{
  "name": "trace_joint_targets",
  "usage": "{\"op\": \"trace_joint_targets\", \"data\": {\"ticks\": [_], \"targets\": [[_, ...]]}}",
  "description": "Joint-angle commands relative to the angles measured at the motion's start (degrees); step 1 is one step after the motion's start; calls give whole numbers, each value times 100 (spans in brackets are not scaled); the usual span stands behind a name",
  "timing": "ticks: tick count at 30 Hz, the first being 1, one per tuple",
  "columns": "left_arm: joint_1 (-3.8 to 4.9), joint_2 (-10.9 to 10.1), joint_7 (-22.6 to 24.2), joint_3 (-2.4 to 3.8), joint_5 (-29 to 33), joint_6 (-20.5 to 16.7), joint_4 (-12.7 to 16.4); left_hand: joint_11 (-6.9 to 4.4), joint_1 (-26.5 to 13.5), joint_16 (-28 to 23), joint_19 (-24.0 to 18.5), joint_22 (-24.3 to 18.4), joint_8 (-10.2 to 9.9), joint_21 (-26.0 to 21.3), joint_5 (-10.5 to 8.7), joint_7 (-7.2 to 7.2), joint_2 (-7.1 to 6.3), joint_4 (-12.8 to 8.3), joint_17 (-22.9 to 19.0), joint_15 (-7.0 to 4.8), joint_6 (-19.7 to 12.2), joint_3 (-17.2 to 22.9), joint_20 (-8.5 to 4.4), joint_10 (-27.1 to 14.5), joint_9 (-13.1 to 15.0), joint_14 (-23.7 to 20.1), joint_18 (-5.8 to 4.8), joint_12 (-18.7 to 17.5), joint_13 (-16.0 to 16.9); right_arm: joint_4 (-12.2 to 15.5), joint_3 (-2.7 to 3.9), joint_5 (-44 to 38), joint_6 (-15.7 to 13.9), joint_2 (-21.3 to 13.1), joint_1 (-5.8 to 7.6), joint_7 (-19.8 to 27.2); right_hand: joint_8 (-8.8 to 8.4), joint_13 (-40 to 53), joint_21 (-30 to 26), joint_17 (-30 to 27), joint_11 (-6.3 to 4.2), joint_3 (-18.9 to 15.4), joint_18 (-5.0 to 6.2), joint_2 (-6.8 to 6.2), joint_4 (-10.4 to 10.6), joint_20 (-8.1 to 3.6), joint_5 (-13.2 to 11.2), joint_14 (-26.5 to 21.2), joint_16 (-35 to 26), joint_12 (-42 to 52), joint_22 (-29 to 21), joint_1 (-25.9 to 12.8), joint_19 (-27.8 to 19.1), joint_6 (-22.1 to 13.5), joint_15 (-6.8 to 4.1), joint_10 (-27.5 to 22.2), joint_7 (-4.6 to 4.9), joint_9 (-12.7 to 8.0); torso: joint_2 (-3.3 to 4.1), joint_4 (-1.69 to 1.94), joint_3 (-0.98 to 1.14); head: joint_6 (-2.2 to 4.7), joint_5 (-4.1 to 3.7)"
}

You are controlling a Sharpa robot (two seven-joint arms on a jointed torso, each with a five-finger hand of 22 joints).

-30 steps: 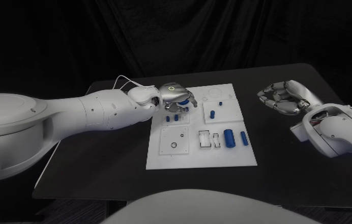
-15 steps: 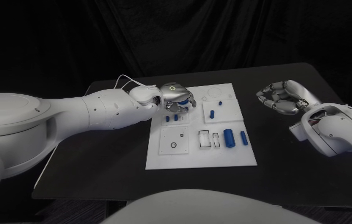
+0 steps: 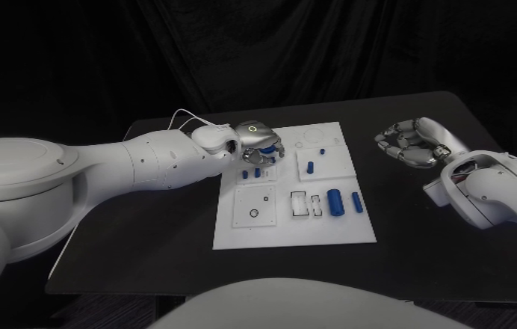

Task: Assemble the parts on the task board

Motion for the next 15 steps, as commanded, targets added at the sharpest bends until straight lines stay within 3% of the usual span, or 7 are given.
{"op": "trace_joint_targets", "data": {"ticks": [1, 5, 15], "targets": [[-5, 36, 16, 5, -10, 44, -42, -6, -34, -28, 4, 329, 38, -22, 77, 14, 6, -18, 2, 12, 65, 53, 14, 60, 11, -42, 111, 45, 30, 15, 5, -28, 39, -6, -14, -77, 24, -13, -8, 462, -18, 26, 48, -15, 22, -6, 24, 81, -14, -14, 670, -22, -35, -4, 29, -21, -15, -6, 6, 7, 0, 0, -12], [-14, 57, 16, 5, -10, 57, -87, -14, -25, -20, 12, 350, 73, -12, 200, 29, -6, -50, 6, 1, 130, 110, 3, 98, 28, -42, 107, 94, 76, 22, 5, -28, 44, -3, -14, -82, 24, -13, -8, 462, -18, 26, 48, -15, 22, -6, 24, 81, -14, -14, 670, -22, -35, -4, 29, -21, -15, -6, 13, 6, -6, 0, -23], [-44, 82, 7, 5, -10, 95, -144, -47, -78, 2, 54, 414, 127, 70, 210, 68, -21, -75, 31, -17, 188, 194, -17, 326, 87, -28, 89, 293, 247, 23, 5, -28, 52, 12, -13, -87, 24, -13, -8, 462, -18, 26, 48, -15, 22, -6, 24, 81, -14, -14, 670, -22, -35, -4, 29, -21, -15, -6, 7, 8, -5, 0, -39]]}}
